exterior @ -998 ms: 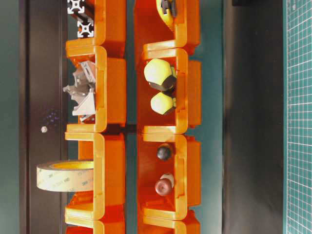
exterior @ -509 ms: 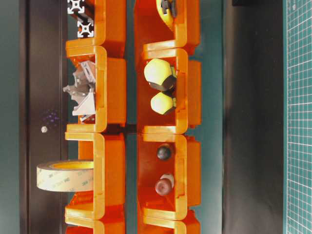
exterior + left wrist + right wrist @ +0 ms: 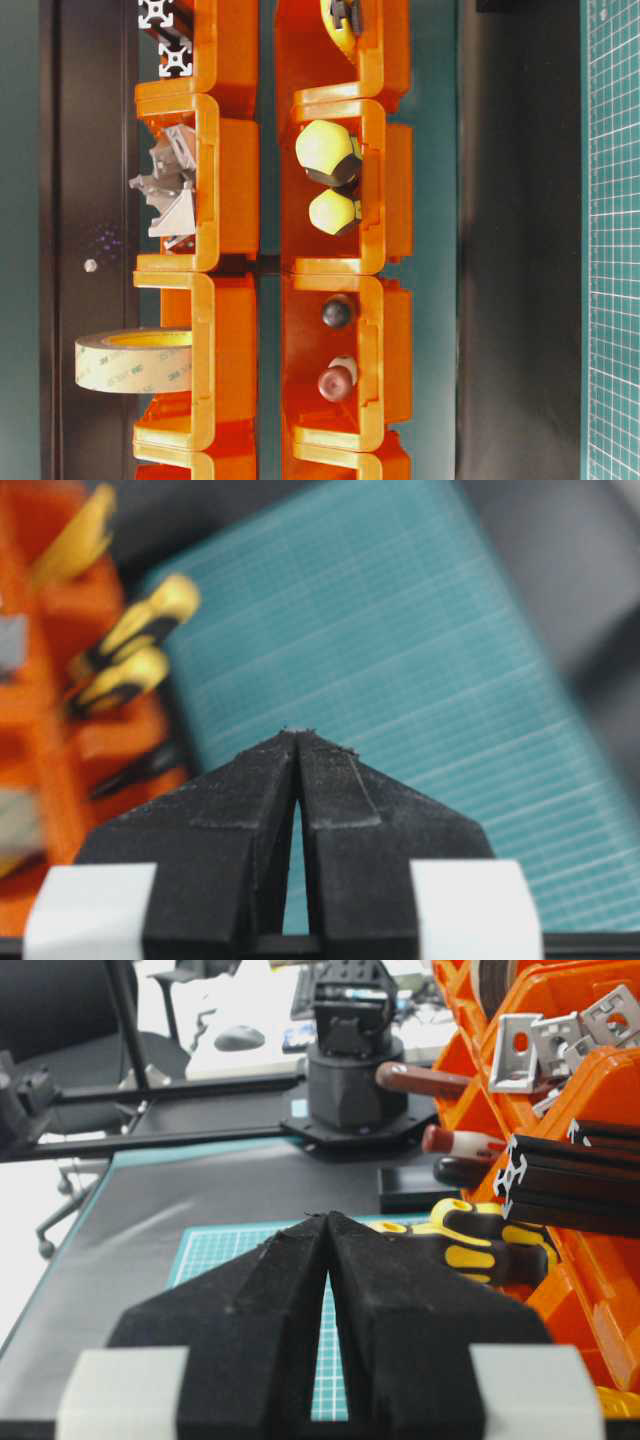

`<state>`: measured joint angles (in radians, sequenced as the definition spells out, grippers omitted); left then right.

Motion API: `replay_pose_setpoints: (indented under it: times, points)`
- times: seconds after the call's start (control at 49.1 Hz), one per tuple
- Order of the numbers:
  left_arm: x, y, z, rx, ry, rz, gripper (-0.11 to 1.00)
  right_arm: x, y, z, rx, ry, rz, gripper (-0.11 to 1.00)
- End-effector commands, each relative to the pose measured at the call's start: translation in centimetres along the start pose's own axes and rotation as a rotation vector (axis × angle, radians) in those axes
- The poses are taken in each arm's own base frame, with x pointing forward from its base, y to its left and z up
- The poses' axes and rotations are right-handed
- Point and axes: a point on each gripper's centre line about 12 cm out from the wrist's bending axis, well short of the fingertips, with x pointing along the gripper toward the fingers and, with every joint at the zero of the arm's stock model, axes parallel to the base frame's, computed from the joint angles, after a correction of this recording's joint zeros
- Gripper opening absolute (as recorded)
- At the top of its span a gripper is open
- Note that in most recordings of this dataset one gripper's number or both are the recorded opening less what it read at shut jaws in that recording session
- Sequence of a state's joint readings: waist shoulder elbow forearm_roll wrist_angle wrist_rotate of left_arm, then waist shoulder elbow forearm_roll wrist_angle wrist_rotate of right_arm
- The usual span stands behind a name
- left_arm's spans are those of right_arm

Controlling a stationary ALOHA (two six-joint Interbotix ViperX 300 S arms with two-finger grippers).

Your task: Pick red screwdriver from container rack with left arm.

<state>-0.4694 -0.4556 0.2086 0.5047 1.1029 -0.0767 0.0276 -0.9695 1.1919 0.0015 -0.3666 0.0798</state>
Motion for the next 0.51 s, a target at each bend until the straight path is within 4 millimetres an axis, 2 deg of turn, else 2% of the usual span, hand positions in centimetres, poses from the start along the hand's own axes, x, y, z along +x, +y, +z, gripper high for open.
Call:
replay_pose_setpoints:
  times: [0.0,0.163,0.407,0.489]
  points:
    - [-0.4,0.0,0.7,0.057,0.038,0.132,0.0,0.3,0.1,1.3,0.003,-0.023,0.003,0.0]
    - [1.3,-1.8,0.6,0.081,0.048,0.309,0.0,0.2,0.1,1.0,0.006,0.0,0.001,0.0]
    - [7.6,-5.8,-1.3,0.123,0.221,0.364,0.0,-0.1,0.2,1.2,0.003,0.008,0.002,0.0]
    - [8.9,-6.2,-1.9,0.081,0.253,0.383,0.0,-0.2,0.1,1.2,0.006,0.014,0.0,0.0]
